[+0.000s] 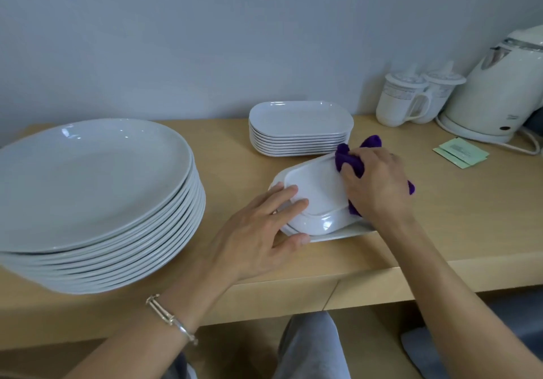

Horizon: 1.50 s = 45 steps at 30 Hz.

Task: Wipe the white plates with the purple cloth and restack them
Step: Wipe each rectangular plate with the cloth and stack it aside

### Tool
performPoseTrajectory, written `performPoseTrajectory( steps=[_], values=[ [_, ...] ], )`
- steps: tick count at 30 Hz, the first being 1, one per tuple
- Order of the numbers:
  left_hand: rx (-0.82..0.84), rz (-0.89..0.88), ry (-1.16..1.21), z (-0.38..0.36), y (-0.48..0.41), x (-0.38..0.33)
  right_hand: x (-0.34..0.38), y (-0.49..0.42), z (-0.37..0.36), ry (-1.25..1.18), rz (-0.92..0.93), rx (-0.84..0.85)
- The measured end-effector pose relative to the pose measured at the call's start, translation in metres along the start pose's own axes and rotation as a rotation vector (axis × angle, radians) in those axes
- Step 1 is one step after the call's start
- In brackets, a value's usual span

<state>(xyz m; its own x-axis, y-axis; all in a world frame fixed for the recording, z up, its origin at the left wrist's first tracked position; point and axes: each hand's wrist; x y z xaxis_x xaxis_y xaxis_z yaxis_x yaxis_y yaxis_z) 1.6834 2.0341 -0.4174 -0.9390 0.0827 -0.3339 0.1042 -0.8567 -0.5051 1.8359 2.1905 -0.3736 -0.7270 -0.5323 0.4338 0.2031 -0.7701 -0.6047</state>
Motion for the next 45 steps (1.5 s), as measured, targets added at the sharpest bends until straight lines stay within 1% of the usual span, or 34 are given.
performPoseTrajectory(
  steps=[1, 4, 5, 7, 9, 13, 14, 15, 16, 19, 20, 22, 23, 25, 27, 28, 29, 31, 35, 37, 39, 42, 44, 45],
  values=[
    [-0.012, -0.012, -0.006, 0.0, 0.0, 0.0, 0.008, 0.006, -0.002, 0.004, 0.035, -0.008],
    [-0.09, -0.043, 0.016, -0.002, 0.0, 0.0, 0.035, 0.036, -0.007, -0.092, 0.231, -0.016],
    [-0.093, -0.038, 0.032, -0.003, 0.0, 0.001, 0.038, 0.043, -0.007, -0.123, 0.265, -0.012],
    [-0.083, -0.043, 0.019, -0.004, 0.0, 0.001, 0.034, 0.039, -0.004, -0.163, 0.274, -0.01],
    [-0.116, -0.066, -0.032, -0.005, 0.001, 0.002, 0.018, 0.026, -0.003, -0.141, 0.235, -0.028],
    [-0.104, -0.073, -0.045, -0.007, 0.002, 0.003, -0.006, -0.006, -0.002, 0.005, -0.017, -0.027],
    [-0.099, -0.077, -0.049, -0.007, 0.002, 0.003, -0.002, -0.007, -0.005, 0.045, -0.05, -0.017],
    [-0.104, -0.086, -0.061, -0.007, 0.002, 0.002, 0.007, -0.006, -0.009, 0.078, -0.036, -0.005],
    [-0.114, -0.096, -0.072, -0.006, 0.002, 0.001, 0.017, -0.002, -0.014, 0.073, 0.019, 0.006],
    [-0.124, -0.117, -0.048, -0.001, -0.001, -0.002, 0.05, 0.015, -0.022, -0.135, 0.281, 0.086],
    [-0.12, -0.119, -0.039, -0.001, -0.001, -0.002, 0.053, 0.014, -0.021, -0.188, 0.32, 0.132],
    [-0.107, -0.102, -0.055, -0.003, 0.0, -0.001, 0.044, -0.006, -0.016, -0.211, 0.286, 0.19],
    [-0.111, -0.091, -0.071, -0.004, 0.001, -0.001, 0.033, -0.018, -0.015, -0.187, 0.248, 0.193],
    [-0.107, -0.079, -0.08, -0.006, 0.002, 0.0, 0.004, -0.043, -0.006, -0.104, 0.127, 0.186],
    [-0.106, -0.078, -0.069, -0.006, 0.002, 0.0, -0.019, -0.058, -0.001, -0.122, -0.036, 0.188],
    [-0.104, -0.074, -0.064, -0.006, 0.002, 0.0, -0.023, -0.058, -0.003, -0.119, -0.071, 0.183],
    [-0.1, -0.073, -0.063, -0.006, 0.002, -0.001, -0.023, -0.056, -0.007, -0.094, -0.047, 0.167],
    [-0.11, -0.082, -0.079, -0.005, 0.002, 0.0, -0.011, -0.041, -0.014, -0.072, 0.082, 0.122],
    [-0.125, -0.11, -0.079, -0.005, 0.001, -0.001, 0.025, 0.011, -0.01, -0.229, 0.347, 0.143],
    [-0.129, -0.11, -0.087, -0.004, 0.002, -0.001, 0.024, 0.021, -0.004, -0.252, 0.38, 0.139],
    [-0.154, -0.116, -0.119, -0.005, 0.002, -0.001, 0.008, 0.01, -0.003, -0.234, 0.294, 0.087],
    [-0.158, -0.106, -0.109, -0.006, 0.001, -0.001, -0.022, -0.012, 0.001, -0.12, 0.041, 0.01],
    [-0.163, -0.1, -0.093, -0.005, 0.002, -0.001, -0.026, -0.012, 0.004, -0.112, -0.09, 0.007],
    [-0.173, -0.102, -0.093, -0.004, 0.002, -0.001, -0.023, -0.007, 0.004, -0.113, -0.102, 0.014]
  ],
)
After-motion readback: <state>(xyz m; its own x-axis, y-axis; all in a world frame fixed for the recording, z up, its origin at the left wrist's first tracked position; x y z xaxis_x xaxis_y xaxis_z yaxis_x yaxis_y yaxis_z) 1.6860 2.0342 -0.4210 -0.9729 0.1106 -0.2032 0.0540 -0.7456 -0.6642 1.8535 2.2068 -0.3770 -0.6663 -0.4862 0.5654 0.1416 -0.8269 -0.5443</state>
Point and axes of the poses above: each hand's wrist, its own y-axis away from the middle knuckle, its own z-axis out of the back of the hand, x = y × z, and after that the axes turned 13 degrees about -x, right-handed
